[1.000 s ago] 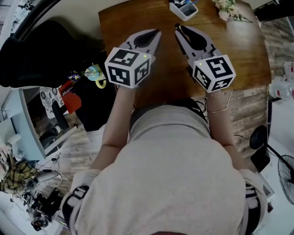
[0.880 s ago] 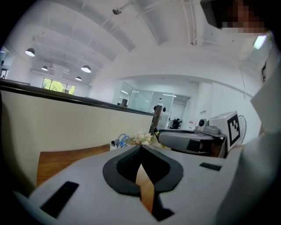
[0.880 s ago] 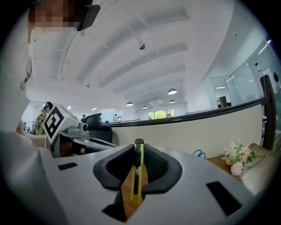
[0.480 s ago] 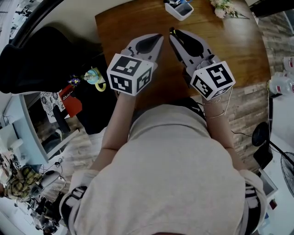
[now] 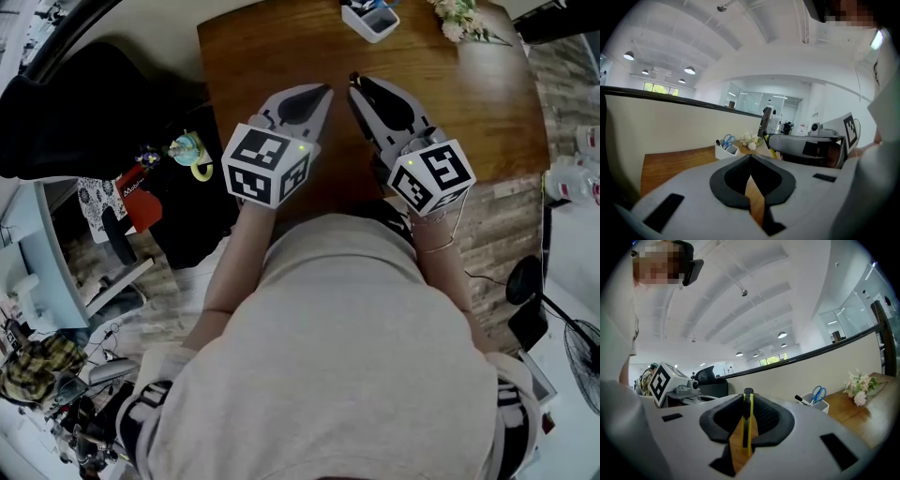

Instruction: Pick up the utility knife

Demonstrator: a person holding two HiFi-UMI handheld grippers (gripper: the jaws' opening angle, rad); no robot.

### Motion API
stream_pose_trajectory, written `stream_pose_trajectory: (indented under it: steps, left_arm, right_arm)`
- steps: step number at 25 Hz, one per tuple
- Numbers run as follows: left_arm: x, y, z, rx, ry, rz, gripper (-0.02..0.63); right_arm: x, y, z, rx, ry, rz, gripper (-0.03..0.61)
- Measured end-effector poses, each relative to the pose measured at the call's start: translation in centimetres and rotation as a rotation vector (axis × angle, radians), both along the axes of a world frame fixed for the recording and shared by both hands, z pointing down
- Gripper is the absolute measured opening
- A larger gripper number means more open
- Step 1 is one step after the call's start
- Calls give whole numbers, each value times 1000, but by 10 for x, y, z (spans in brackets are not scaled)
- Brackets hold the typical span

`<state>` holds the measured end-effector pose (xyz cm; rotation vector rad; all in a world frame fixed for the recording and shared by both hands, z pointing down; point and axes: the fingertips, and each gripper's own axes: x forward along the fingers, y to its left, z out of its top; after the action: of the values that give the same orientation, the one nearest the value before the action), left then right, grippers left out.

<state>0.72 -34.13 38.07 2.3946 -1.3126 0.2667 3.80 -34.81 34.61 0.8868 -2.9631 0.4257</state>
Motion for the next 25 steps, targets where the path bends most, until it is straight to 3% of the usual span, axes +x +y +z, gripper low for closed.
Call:
stream_pose_trajectory:
  steps: [25]
  left_arm:
    - [16,10,9,-45,33,19,11]
  right_arm:
    - [8,16,16,-43,26,-15,77]
